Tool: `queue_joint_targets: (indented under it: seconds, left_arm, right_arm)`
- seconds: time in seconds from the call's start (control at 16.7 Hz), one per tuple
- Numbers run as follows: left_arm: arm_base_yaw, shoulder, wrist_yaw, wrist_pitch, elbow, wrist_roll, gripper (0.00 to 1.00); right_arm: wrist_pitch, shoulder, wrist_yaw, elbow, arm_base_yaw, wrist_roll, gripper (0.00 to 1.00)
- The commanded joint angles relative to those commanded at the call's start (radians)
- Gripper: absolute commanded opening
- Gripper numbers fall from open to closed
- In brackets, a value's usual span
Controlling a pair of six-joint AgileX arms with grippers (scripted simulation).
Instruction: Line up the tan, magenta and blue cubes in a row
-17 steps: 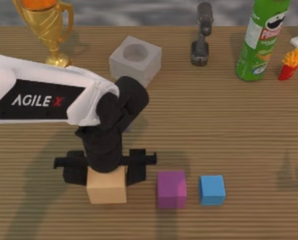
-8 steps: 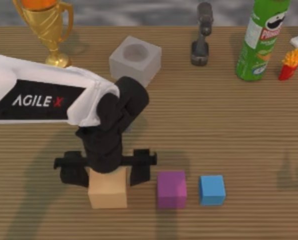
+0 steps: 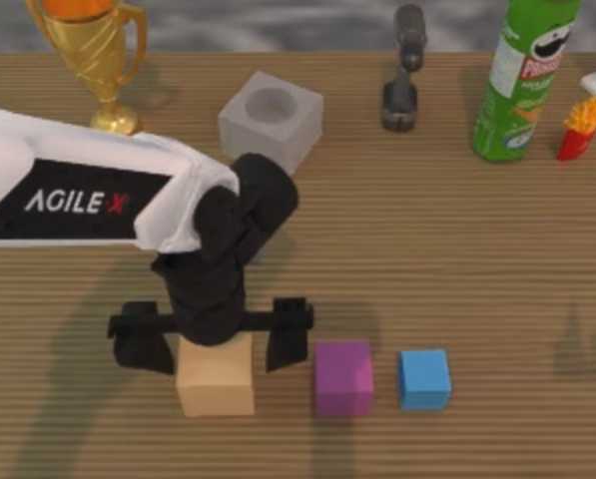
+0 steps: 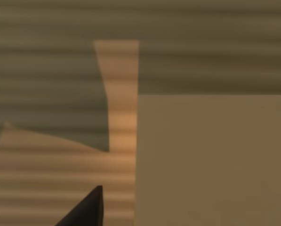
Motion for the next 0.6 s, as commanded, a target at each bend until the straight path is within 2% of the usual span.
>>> queue_joint_targets:
  seconds: [0.18, 0.42, 0.6]
  left_arm:
    - [0.002, -0.015, -0.001, -0.042, 0.029, -0.003, 1.0]
    - [0.013, -0.08, -0.001, -0.21, 0.113, -0.006, 1.0]
    - [0.017, -0.116, -0.001, -0.264, 0.148, -0.004, 1.0]
  right_arm:
    - [0.0, 0.0, 0.0, 0.0, 0.0, 0.0, 1.0]
    - [0.0, 0.0, 0.0, 0.0, 0.0, 0.0, 1.0]
    - [0.0, 0.0, 0.0, 0.0, 0.0, 0.0, 1.0]
